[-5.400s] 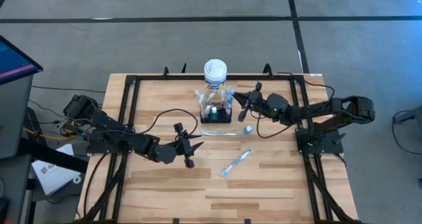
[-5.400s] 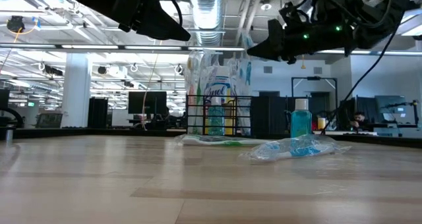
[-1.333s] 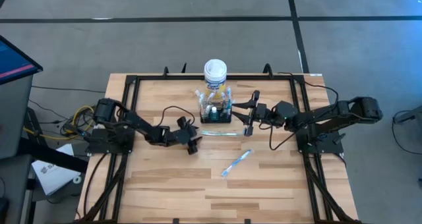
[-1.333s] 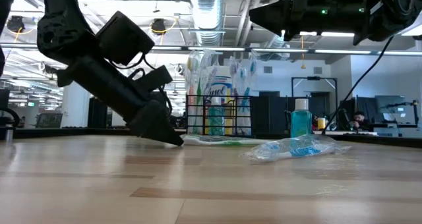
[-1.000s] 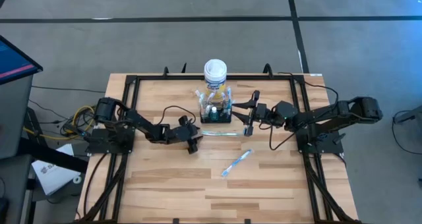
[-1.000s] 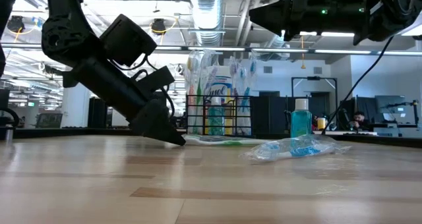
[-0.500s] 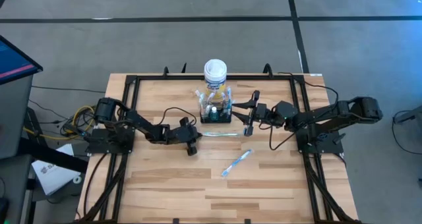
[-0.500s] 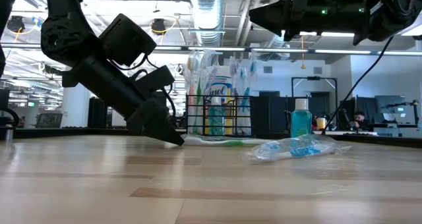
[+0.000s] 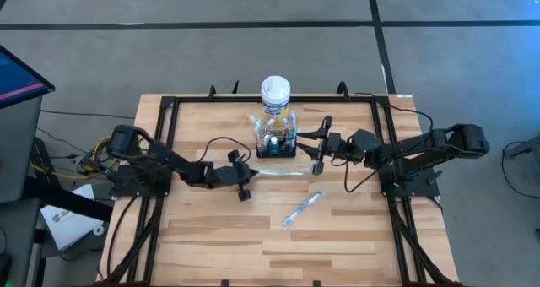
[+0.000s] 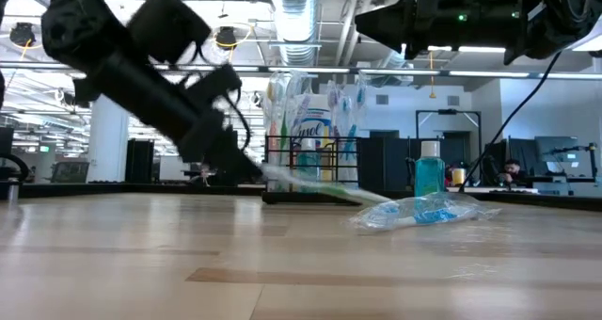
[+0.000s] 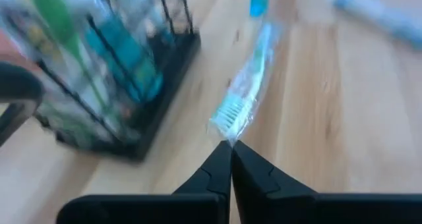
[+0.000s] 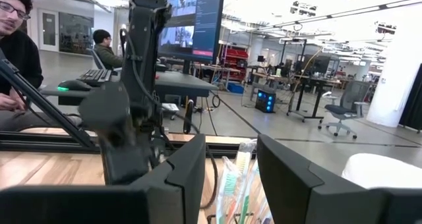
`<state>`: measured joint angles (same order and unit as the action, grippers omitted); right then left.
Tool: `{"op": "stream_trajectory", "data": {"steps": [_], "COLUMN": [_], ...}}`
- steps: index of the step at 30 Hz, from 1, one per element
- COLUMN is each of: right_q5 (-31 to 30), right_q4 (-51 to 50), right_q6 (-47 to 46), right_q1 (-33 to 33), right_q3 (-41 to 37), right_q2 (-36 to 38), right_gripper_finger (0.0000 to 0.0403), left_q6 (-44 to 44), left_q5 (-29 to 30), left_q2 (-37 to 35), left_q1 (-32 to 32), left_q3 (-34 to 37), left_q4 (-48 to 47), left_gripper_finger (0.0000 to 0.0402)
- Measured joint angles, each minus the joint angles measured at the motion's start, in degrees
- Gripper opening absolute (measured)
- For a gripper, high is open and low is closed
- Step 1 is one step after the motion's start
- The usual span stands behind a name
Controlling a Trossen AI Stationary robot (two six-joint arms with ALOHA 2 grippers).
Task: Pick & Place toothbrushing station
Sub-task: Put the green toothbrush into the black wire organizer
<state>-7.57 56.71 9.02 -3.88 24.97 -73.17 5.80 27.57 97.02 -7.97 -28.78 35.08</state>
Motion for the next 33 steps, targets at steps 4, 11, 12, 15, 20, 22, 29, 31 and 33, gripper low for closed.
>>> {"op": "stream_trajectory", "data": {"steps": [4,11,12,15,20,22,29,31,33], "right_q5": [0.0,0.0,0.0,0.0,0.0,0.0,0.3,1.6,2.7], "right_q4": [-0.2,-0.2,-0.2,-0.2,-0.2,-0.4,-0.9,-1.0,-1.2], "right_q6": [0.0,-1.0,-1.0,-1.1,-1.1,-1.7,-3.2,-3.2,-3.3], "right_q1": [0.0,0.0,0.0,0.0,0.0,0.0,0.1,0.1,0.1], "right_q3": [0.0,0.0,0.0,0.0,0.0,0.0,0.0,0.0,0.1], "right_q2": [0.0,0.0,0.0,0.0,0.0,0.0,0.0,0.0,0.0], "right_gripper_finger": [0.0127,0.0127,0.0127,0.0127,0.0127,0.0127,0.0127,0.0127,0.0127], "left_q6": [-1.5,-7.1,-7.8,-9.7,-12.7,-14.6,-20.9,-22.5,-23.9], "left_q5": [2.6,7.7,8.3,9.8,10.2,10.2,11.1,11.4,11.5], "left_q2": [-5.0,-12.1,-13.0,-15.4,-18.0,-18.1,-18.1,-18.1,-18.1], "left_q1": [-1.6,-4.7,-4.9,-5.5,-5.7,-5.7,-5.7,-5.7,-5.7], "left_q3": [0.0,-0.1,-0.1,-0.1,-1.6,-3.0,-8.1,-9.6,-10.9], "left_q4": [-1.5,-2.0,-1.9,-1.9,-1.9,-2.0,-3.3,-3.2,-3.2], "left_gripper_finger": [0.0000,0.0000,0.0000,0.0000,0.0000,0.0000,0.0000,0.0000,0.0000]}}
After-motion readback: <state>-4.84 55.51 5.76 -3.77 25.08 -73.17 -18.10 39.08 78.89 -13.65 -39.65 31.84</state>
